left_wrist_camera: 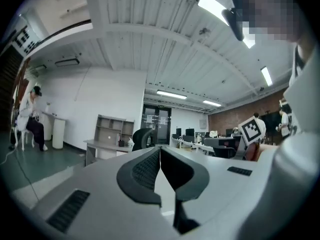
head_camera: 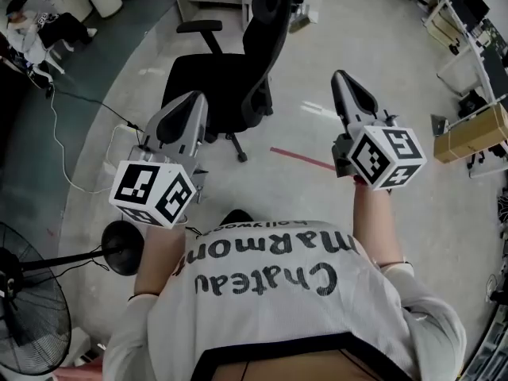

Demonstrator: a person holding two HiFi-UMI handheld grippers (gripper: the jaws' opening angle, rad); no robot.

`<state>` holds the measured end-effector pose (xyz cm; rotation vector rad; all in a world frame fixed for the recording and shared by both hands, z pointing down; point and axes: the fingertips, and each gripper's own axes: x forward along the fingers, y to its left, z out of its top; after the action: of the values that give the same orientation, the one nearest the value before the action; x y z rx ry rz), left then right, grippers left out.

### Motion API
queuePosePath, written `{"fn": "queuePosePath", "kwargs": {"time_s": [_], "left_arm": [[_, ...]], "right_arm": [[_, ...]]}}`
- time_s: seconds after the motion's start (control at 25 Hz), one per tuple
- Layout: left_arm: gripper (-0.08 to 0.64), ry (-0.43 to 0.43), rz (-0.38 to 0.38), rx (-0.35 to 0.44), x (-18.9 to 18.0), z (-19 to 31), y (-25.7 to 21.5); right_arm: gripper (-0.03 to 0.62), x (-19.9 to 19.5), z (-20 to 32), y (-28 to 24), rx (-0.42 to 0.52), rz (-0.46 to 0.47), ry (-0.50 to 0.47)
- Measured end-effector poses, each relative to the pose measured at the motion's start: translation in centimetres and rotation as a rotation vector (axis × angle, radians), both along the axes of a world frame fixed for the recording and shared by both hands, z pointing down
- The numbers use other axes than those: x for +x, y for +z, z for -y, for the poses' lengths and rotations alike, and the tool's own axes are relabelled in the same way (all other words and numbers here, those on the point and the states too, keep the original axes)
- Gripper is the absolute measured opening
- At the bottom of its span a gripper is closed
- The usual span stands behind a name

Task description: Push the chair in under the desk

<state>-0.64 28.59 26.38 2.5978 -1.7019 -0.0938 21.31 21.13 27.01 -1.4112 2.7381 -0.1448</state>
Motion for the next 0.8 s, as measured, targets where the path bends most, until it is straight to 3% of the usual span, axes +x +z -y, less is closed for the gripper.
{"fn": "queuePosePath", "kwargs": {"time_s": [0.12, 0.44, 0.8], "left_arm": [[0.018, 0.005, -0.068, -0.025, -0.2, 1.5, 0.4], [0.018, 0.050, -0.043, -0.051, 2.3, 7.9, 1.4], [0.018, 0.103, -0.010, -0.014, 5.4, 17.0, -0.2]], "right_arm": [[0.009, 0.2, 1.3, 0.8, -0.027, 0.048, -0.016], [0.009, 2.0, 6.1, 1.9, -0.054, 0.018, 0.013], [0.009, 3.8, 13.9, 0.3, -0.040, -0.001, 0.040]]}}
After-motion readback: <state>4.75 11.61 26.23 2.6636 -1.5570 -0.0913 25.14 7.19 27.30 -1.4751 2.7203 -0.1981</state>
